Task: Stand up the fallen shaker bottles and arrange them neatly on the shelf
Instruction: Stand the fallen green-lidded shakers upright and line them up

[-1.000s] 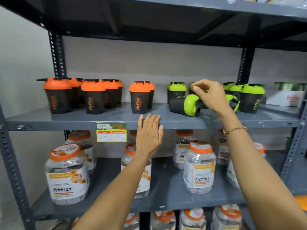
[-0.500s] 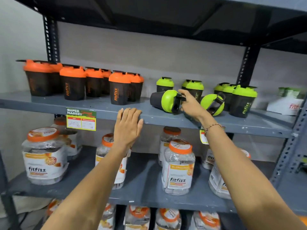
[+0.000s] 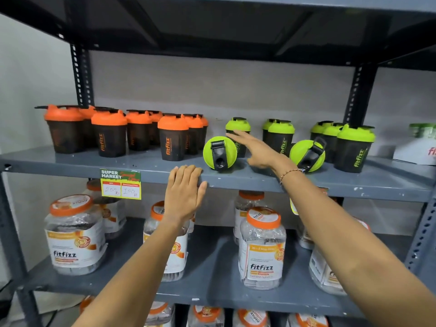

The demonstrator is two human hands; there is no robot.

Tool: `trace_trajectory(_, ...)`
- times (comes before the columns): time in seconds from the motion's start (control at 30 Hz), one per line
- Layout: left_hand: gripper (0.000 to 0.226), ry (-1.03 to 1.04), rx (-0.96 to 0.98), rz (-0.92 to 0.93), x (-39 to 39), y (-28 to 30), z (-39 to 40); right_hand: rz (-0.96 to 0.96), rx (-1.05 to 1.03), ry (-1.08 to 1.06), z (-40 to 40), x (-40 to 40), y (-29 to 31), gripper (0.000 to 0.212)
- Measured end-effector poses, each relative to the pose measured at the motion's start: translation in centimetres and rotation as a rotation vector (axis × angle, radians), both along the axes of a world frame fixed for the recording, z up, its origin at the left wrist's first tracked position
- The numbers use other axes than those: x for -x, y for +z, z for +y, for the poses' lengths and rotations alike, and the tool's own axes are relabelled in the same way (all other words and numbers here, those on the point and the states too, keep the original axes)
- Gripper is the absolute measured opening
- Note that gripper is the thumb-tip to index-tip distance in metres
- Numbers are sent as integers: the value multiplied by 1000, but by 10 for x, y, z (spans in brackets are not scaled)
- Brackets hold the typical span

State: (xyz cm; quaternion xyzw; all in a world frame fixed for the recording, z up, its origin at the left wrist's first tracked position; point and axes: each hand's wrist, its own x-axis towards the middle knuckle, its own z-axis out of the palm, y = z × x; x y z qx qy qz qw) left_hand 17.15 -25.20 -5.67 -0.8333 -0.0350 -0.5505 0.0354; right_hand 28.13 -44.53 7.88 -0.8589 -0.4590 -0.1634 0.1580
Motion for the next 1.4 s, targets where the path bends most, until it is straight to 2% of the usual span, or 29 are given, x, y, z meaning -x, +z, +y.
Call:
trace_trajectory(0.07, 41, 7, -35, -9, -1, -2, 3, -5, 42, 32, 12, -4, 0, 103)
trace_trajectory(0.17, 42, 13, -62, -18, -1, -3, 6, -25, 37, 87, 29, -11, 1, 95)
trace_trajectory(0.33, 42, 0, -85, -17, -3, -3, 8, 23, -134, 134, 39, -18, -7, 88)
trace_trajectory(0.47, 43, -10, -94, -28, -4, -3, 10, 243, -481, 109, 37, -23, -23, 81)
trace_trajectory(0.57, 43, -20, -88, -15, -5, -3, 11, 509, -732, 144, 30, -23, -24, 55)
trace_trajectory(0.63, 42, -22, -85, -14, -6, -4, 10, 606, -822, 149, 24, -23, -23, 43)
trace_trajectory(0.87, 41, -30, -72, -26, -7, -5, 10, 816, -812, 168, 16, -26, -29, 38)
trace_trajectory(1.03, 40, -31, -55, 14, -7, -5, 11, 849, -787, 150, 22, -30, -28, 35)
trace_trajectory(1.2, 40, -33, -56, 36, -4, -5, 12, 901, -743, 132, 34, -33, -25, 46)
trace_trajectory(1.4, 39, -35, -46, 62, -3, -4, 11, 892, -721, 132, 40, -27, -27, 36)
